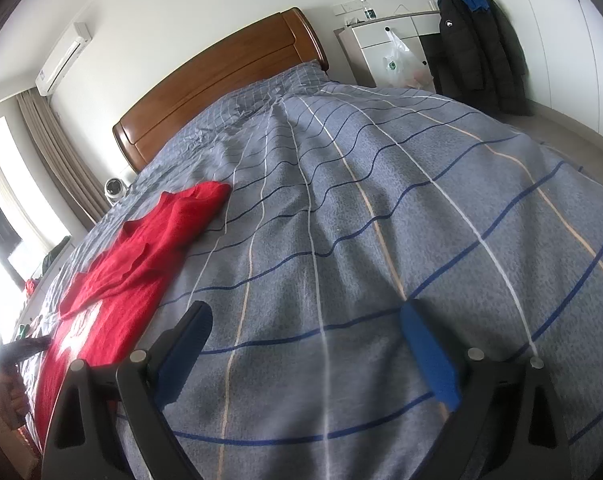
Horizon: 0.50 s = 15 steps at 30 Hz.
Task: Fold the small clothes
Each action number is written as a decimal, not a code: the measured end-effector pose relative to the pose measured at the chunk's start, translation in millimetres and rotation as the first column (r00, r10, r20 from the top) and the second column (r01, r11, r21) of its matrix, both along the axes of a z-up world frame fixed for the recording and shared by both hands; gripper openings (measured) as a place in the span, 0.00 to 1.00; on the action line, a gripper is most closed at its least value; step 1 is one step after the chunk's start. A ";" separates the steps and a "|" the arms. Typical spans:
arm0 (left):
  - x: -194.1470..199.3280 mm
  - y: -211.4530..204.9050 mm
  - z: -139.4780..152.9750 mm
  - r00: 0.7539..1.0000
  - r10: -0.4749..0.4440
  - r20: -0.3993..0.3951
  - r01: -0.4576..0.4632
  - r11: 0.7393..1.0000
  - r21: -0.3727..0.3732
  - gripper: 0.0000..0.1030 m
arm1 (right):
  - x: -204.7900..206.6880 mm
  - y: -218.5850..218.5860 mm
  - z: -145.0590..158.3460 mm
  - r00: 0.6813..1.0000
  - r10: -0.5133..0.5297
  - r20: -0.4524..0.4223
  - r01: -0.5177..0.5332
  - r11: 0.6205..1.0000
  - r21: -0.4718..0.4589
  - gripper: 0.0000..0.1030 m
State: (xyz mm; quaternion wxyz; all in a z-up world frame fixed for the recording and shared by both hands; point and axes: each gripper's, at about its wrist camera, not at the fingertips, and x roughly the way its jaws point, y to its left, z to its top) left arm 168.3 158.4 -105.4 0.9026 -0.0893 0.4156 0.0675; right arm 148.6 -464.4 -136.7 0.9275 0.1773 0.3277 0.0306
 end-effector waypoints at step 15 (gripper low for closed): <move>-10.1 13.8 -38.0 1.000 0.008 -0.021 -0.006 0.996 0.093 0.95 | 0.3 1.0 0.3 1.000 -0.001 -0.003 0.001 1.000 -0.004 0.92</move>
